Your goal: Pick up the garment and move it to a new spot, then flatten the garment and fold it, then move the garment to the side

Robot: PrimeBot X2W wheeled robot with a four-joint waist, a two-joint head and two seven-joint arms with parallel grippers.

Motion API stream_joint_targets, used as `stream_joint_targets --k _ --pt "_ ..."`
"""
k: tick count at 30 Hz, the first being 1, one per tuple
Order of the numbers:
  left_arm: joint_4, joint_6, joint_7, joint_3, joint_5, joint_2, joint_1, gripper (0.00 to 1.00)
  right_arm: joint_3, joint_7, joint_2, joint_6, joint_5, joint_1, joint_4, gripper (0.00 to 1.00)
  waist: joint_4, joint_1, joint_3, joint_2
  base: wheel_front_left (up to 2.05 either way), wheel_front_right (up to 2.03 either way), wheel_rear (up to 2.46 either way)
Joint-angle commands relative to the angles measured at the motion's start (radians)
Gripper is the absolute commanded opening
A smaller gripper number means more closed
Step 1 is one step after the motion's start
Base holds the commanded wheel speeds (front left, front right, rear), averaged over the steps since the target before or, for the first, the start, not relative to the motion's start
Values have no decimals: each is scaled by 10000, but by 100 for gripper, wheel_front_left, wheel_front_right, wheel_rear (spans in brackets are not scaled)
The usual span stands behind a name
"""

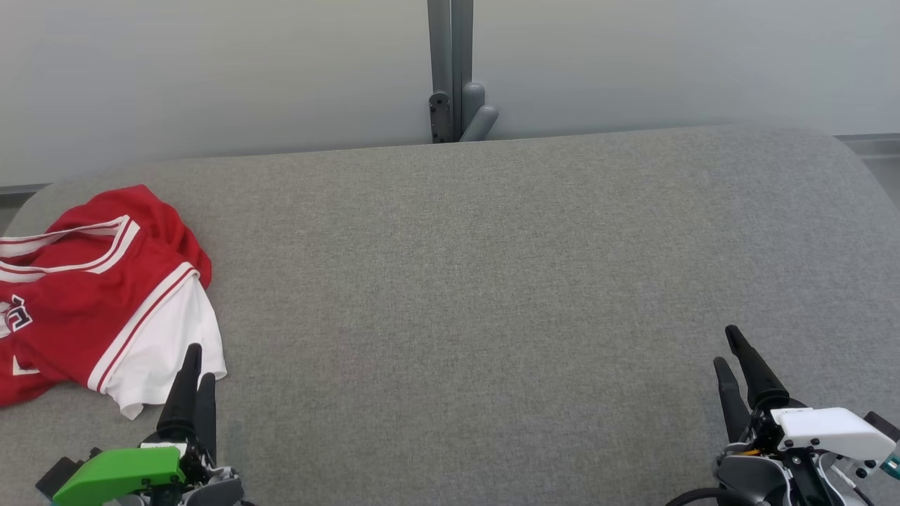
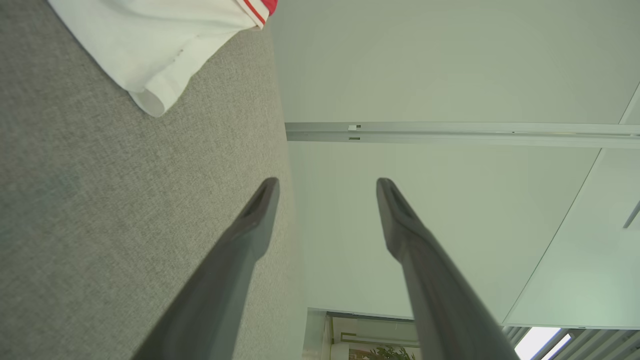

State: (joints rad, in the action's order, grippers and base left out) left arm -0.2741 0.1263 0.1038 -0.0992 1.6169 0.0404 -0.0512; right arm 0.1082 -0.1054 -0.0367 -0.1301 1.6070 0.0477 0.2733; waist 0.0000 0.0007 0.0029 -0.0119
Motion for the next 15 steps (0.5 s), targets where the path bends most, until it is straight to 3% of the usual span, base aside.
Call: stream_joint_targets --k 1,15 --pt "164 8 -95 37 -77 31 -147 100 -56 97 -38 -2 -85 153 -213 100 2 -1 0 3 0 0 0" --pt "440 -141 -725 262 -2006 47 6 100 -46 728 -60 -3 -2837 -8 -865 100 16 -2 17 16 0 0 0"
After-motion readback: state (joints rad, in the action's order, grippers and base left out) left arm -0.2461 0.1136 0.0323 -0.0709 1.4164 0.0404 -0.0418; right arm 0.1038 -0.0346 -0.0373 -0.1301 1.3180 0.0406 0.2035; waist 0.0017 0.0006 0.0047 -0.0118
